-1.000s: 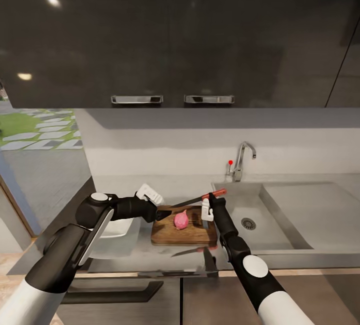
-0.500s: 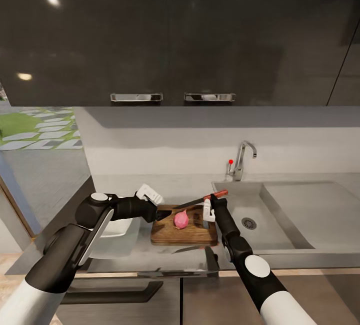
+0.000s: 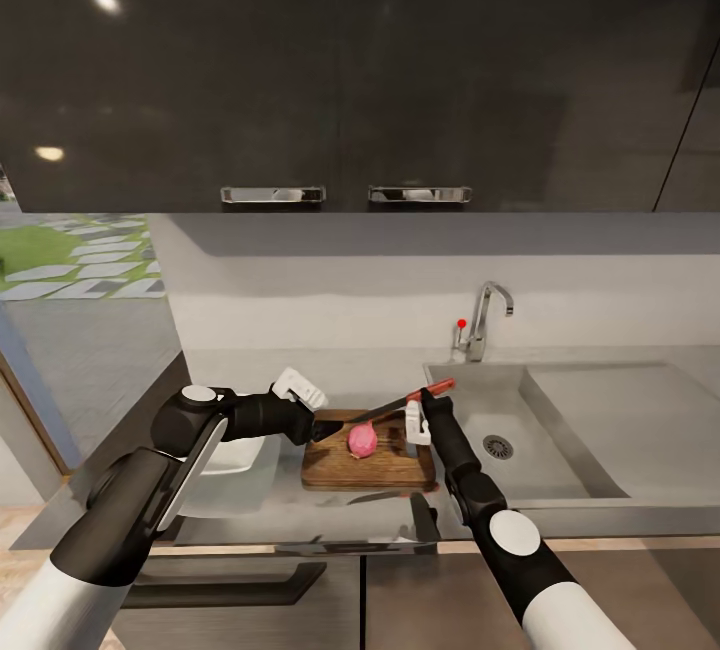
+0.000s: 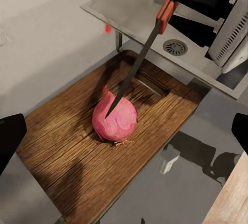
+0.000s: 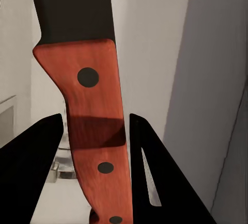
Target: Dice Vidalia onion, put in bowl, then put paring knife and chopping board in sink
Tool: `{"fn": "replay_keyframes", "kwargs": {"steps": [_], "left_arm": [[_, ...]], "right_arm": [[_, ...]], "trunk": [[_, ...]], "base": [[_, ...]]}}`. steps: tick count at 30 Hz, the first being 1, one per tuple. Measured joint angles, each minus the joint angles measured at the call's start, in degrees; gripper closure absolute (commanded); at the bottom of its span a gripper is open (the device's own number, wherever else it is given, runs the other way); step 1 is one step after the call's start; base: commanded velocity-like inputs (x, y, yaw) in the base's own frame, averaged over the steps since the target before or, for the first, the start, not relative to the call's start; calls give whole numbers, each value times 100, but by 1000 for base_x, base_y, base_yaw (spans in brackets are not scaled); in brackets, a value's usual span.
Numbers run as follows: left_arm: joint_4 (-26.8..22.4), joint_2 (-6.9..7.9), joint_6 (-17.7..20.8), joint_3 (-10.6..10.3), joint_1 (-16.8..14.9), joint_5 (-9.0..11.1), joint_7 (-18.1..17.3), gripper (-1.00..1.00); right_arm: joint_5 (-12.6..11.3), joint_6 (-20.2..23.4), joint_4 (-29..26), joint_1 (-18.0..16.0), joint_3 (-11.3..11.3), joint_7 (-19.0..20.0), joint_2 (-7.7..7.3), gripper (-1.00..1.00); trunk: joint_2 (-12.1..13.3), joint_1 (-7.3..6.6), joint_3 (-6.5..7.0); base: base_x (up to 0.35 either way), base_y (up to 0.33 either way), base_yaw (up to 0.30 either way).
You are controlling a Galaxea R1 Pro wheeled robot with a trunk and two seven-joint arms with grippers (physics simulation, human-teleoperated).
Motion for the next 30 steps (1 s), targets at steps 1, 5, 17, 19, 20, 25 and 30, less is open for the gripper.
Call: {"fn": "replay_keyframes", "kwargs": {"steps": [1, 5, 17, 19, 20, 25, 30], "left_arm": [[0, 0, 0, 0, 0, 0, 0, -100], [0, -4, -1, 0, 0, 0, -1, -100], [0, -9, -1, -8, 0, -1, 0, -100], [0, -9, -1, -8, 0, -1, 0, -100], [0, -9, -1, -9, 0, -1, 0, -100], [0, -9, -1, -9, 0, -1, 0, -100], [0, -9, -1, -9, 0, -1, 0, -100]], "right_arm": [[20, 0, 0, 0, 0, -1, 0, 100], [48, 0, 0, 2, 1, -2, 0, 100], [62, -2, 0, 3, 1, -2, 0, 100], [62, -3, 0, 2, 1, 0, 0, 100], [63, -3, 0, 1, 1, 2, 0, 100], [63, -5, 0, 2, 1, 6, 0, 100], [64, -8, 0, 4, 1, 6, 0, 100]], "trunk": [[0, 0, 0], [0, 0, 0], [-320, 175, -144], [-400, 219, -180], [-440, 241, -198], [-641, 351, -288], [-842, 461, -378]], "base": [[0, 0, 0], [0, 0, 0], [0, 0, 0], [0, 0, 0], [0, 0, 0], [0, 0, 0], [0, 0, 0]]}}
